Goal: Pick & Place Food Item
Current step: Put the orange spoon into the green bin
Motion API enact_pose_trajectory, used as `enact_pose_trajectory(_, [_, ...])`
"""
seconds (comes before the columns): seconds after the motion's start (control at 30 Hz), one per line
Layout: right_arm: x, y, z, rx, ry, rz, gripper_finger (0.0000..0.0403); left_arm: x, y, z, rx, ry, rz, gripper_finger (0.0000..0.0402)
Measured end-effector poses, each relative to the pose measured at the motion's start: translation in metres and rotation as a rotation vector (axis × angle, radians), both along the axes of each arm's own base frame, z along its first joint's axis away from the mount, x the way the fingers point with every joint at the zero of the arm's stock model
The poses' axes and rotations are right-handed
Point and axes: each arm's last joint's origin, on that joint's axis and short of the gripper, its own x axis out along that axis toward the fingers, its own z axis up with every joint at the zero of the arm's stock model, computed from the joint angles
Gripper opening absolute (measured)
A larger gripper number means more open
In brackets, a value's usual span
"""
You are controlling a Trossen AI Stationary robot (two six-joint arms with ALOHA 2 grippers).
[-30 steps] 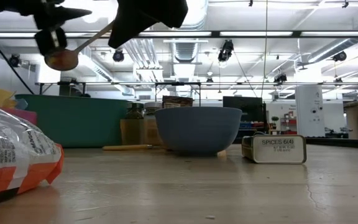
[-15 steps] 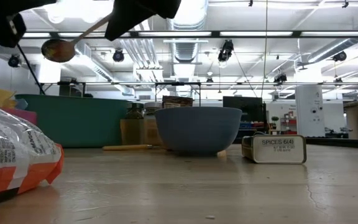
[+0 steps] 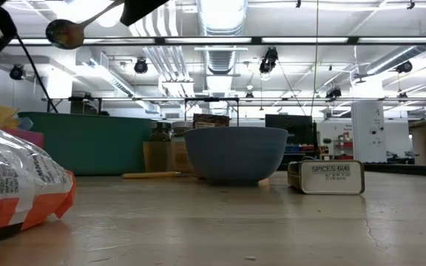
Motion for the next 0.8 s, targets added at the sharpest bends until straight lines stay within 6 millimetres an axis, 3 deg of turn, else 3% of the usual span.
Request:
enact_pose_trajectory(0.17, [-0.001,-0.008,0.012,0.01,-0.026,-0.015,0.0008,-0.002,-0.01,0.0,-0.026,-0.026,0.0,0.0106])
enact_pose_trajectory(0.43, [-0.005,-0.019,0.03,0.028,-0.07,-0.035,0.0008,0.008,-0.032,-0.02,-0.035,-0.044,0.131,0.0106])
enact_pose_trajectory(0.6, [-0.004,-0.023,0.035,0.032,-0.084,-0.041,0.0008,0.019,-0.046,-0.027,-0.06,-0.067,0.303,0.0106])
enact_pose_trajectory(0.8, [-0.004,-0.023,0.04,0.034,-0.096,-0.04,0.0008,0.037,-0.052,-0.037,-0.106,-0.087,0.39,0.0106])
